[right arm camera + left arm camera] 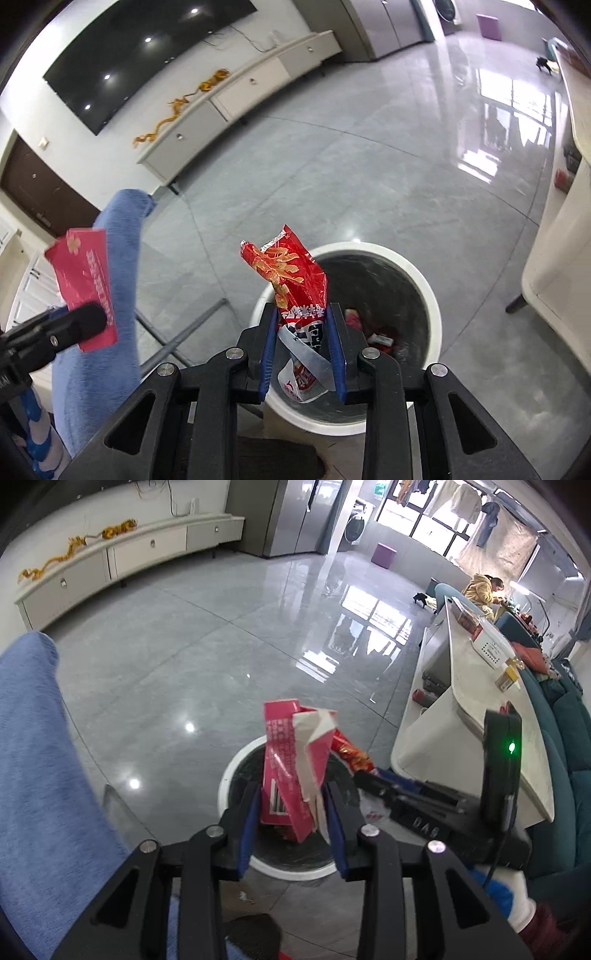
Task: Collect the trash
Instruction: 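Open both tools to drop the items into the trash bin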
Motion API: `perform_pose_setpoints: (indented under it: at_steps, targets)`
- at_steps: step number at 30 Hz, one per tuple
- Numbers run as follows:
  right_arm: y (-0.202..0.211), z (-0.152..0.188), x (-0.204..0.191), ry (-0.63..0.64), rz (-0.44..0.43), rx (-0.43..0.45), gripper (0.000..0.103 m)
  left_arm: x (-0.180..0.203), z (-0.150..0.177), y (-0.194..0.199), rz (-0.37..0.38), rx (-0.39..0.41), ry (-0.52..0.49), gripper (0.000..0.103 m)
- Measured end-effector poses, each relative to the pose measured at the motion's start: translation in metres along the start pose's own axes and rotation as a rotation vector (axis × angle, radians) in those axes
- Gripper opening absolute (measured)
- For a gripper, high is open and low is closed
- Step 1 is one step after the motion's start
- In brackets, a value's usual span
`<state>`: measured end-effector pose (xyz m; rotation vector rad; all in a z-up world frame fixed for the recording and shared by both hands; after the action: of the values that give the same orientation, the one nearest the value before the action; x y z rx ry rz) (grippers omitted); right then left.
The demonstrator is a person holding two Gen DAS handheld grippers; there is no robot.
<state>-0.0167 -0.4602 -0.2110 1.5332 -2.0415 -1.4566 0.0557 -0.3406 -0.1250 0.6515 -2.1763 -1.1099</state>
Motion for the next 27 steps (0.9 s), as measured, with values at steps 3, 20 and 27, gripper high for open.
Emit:
perform_pose_setpoints:
  at_steps: [3, 20, 27]
  targets:
    - [-0.007, 0.005, 0.009, -0.017, 0.006, -0.01, 0.031, 0.001, -0.005, -0.012, 0.021, -0.013, 0.019, 0.056]
    - [0.001, 0.007, 0.025, -0.055, 0.062, 0.002, 0.045, -0.009, 0.0, 0.015, -0.202, 0.096, 0.038, 0.062]
    - [0.025, -0.004, -0.001, 0.001, 0.052, 0.05, 0.045, -0.031, 0.011, 0.068, -0.46, 0.234, 0.021, 0.065]
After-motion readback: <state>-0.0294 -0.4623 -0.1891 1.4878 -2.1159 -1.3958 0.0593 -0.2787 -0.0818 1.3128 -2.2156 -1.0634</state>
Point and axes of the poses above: each gripper's, at about its wrist camera, not at the fingertips, and y roughly against the way its jaws point, x to its right, z to its underside, the point moved 3 cm from there along -y, roughly the way its jaws point, and after that the axes turned 6 degrees about y, right-handed, at the moved point
